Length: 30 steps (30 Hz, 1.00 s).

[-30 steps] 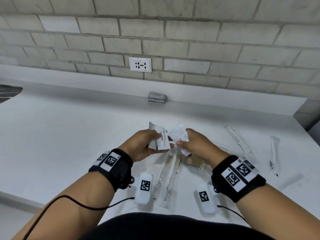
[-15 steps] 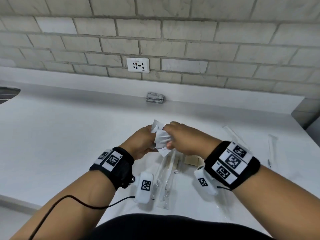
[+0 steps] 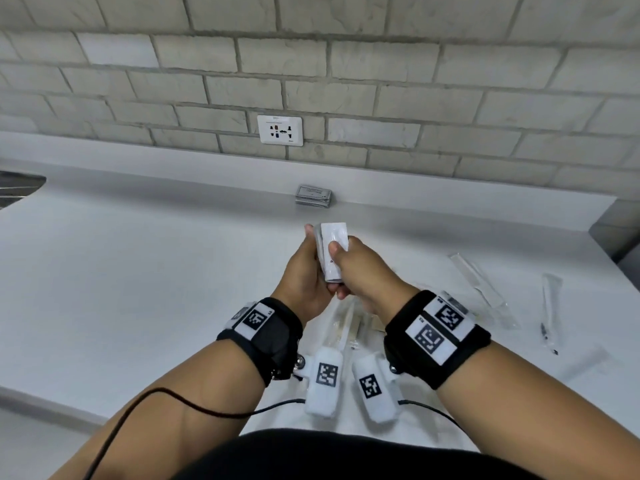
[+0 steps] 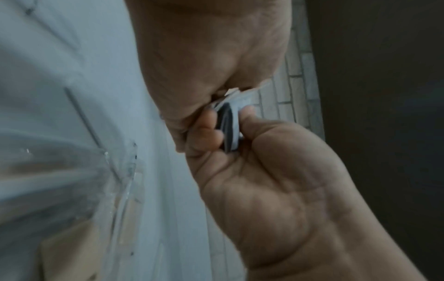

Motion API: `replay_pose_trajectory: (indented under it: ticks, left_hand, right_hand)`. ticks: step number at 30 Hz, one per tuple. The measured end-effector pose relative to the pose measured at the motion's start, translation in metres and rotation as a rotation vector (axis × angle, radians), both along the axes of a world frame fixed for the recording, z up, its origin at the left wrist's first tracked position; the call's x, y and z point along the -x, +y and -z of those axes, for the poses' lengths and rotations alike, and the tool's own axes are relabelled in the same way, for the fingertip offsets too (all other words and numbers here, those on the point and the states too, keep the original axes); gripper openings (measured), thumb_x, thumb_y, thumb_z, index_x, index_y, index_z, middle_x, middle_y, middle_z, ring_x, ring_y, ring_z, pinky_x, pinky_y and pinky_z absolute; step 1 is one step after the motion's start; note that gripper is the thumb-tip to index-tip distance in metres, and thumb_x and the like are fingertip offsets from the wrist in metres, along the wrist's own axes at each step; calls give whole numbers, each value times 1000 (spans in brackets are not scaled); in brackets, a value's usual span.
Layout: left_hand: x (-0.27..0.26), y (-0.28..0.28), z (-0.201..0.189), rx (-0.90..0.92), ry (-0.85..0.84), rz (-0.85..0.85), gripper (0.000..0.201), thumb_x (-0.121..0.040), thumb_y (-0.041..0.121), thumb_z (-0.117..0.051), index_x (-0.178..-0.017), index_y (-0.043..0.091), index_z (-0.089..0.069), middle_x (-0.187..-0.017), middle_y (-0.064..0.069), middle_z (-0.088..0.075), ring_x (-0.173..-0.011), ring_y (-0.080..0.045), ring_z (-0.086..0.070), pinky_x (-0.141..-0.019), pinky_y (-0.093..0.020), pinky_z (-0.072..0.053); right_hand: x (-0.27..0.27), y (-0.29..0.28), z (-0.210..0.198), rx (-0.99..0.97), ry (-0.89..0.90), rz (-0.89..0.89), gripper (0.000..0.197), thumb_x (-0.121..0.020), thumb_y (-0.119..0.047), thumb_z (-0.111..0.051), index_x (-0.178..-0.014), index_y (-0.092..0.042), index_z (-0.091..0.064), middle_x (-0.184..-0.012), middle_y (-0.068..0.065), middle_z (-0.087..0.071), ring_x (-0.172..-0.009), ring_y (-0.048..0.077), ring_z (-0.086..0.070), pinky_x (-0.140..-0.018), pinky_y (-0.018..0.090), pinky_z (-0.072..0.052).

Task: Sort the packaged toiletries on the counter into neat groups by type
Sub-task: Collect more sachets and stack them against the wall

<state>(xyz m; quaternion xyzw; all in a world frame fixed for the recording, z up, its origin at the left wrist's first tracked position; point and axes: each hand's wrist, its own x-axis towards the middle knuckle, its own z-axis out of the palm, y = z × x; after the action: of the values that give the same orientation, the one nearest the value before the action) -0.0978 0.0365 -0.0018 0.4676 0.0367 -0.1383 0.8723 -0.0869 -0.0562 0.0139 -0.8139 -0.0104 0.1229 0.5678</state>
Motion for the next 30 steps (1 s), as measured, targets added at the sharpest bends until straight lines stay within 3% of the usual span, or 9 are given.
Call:
replay_pose_trajectory:
  ticks: [3,6,8,13,16,19,23,27,30]
  left_hand:
    - [-3,1,2,59,9,-2,63,-91,65,-29,-92,13,-66,-83,-9,-64,-66,-24,-62,-56,-31,-44]
    - [-2,-1,6,58,81,-54,43,-98,45,-43,-104,8,-64,-109,-17,-67,-105,-32,-63,-100,-45,-45]
    - [-4,-1,7,72,138,-83,33,-99,37,-46,-106,10,-62,-108,-16,-69,-109,-31,-63,-107,-46,-40]
    - [-7,-1,3,54,162,-41,26,-99,23,-44,-98,8,-66,-98,-12,-73,-94,-25,-69,-92,-41,-50]
    - [-15,8,5,-37,163,-5,26,-93,18,-46,-109,4,-60,-97,-10,-65,-89,-24,-63,-80,-37,-51]
    - [-17,23,1,-60,155,176,13,-82,15,-53,-93,9,-54,-77,-8,-55,-68,-20,-54,-62,-29,-46]
    - [-8,29,-8,90,-2,418,31,-86,30,-60,-109,11,-55,-89,-8,-66,-75,-22,-66,-65,-32,-55]
    - [-4,24,-8,49,11,345,49,-83,49,-47,-109,9,-58,-87,-8,-70,-77,-20,-70,-64,-30,-58]
    - [-4,19,-6,14,43,267,56,-81,57,-44,-109,12,-61,-92,-7,-68,-85,-19,-69,-72,-30,-58]
  right_hand:
    - [-5,4,1,84,-35,11,32,-100,-36,-34,-114,-17,-56,-95,9,-65,-68,24,-59,-55,28,-43]
    - [-7,8,11,363,-69,82,45,-100,-45,-27,-135,-28,-49,-127,9,-50,-114,26,-48,-92,38,-42]
    - [-2,11,18,460,-138,122,46,-101,-46,-25,-145,-37,-34,-146,4,-32,-136,26,-26,-112,45,-23]
    - [-1,8,23,274,-288,127,56,-102,-42,-26,-153,-32,-5,-162,-8,0,-149,18,4,-120,48,0]
    - [0,-3,11,49,-267,-179,78,-95,-45,-50,-153,-33,1,-161,-9,-1,-148,12,-2,-120,40,-15]
    - [0,-23,-8,197,-232,-478,128,-68,-32,-85,-147,-46,14,-157,-11,-4,-142,8,-14,-113,36,-33]
    - [-4,-33,-24,274,-300,-549,139,-61,-17,-90,-145,-50,16,-158,-4,-10,-143,10,-18,-111,36,-38]
    - [-4,-37,-21,358,-365,-556,134,-63,-21,-89,-144,-53,14,-149,-3,-23,-133,17,-35,-104,37,-45]
    - [-3,-38,-18,352,-334,-591,138,-60,-25,-91,-144,-52,15,-142,-7,-24,-133,9,-28,-110,29,-36]
